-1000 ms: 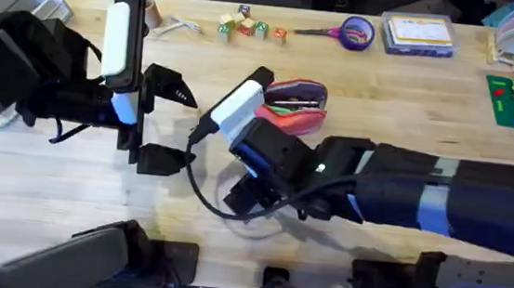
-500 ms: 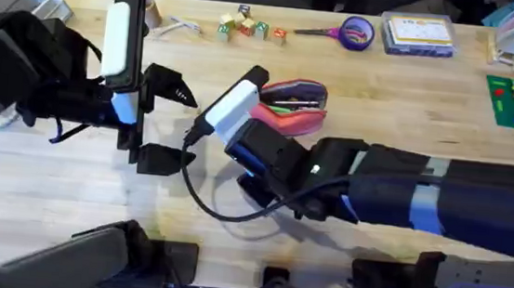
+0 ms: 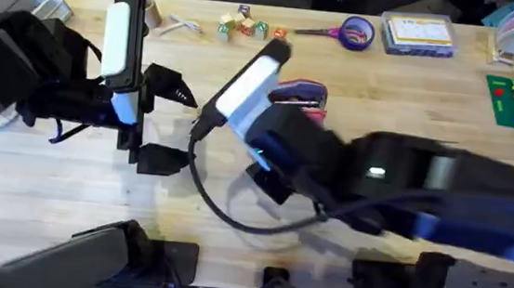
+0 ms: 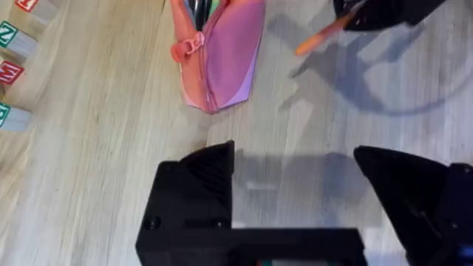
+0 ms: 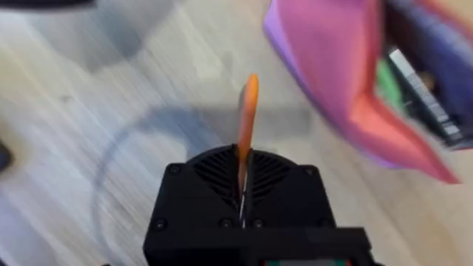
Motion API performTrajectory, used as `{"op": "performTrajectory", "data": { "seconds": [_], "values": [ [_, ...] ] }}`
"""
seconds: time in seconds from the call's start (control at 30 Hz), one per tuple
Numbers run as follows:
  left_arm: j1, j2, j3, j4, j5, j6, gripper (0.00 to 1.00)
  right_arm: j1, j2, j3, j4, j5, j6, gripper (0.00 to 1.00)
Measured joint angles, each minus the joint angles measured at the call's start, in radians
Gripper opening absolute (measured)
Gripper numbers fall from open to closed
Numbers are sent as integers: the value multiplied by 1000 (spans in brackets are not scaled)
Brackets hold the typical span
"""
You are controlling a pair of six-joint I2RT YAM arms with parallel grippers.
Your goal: Unzip the bag, pick up the pens from the table one at a time and place them inside, then zip the bag closed.
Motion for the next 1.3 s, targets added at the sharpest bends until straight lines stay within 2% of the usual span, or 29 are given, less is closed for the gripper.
{"op": "performTrajectory", "data": {
  "seconds": [0.1, 0.23, 0.27, 0.47, 0.7, 0.97, 1.0, 1.3],
  "values": [
    [0, 0, 0, 0, 0, 0, 993, -1, -96, 5, -1, 7, -58, 31],
    [0, 0, 0, 0, 0, 0, 993, -1, -186, 13, 0, 77, -164, 31],
    [0, 0, 0, 0, 0, 0, 994, -16, -212, 14, -2, 175, -368, 31],
    [0, 0, 0, 0, 0, 0, 993, -74, -211, 14, 37, 205, -593, 31],
    [0, 0, 0, 0, 0, 0, 993, -221, -211, 14, 41, 98, -876, 31],
    [0, 0, 0, 0, 0, 0, 993, -346, -201, 14, 99, -27, -1198, 31],
    [0, 0, 0, 0, 0, 0, 993, -372, -168, 14, 103, -59, -1299, 31],
    [0, 0, 0, -6, 0, 0, 993, -409, -46, 14, 172, -93, -1498, 31]
  ]
}}
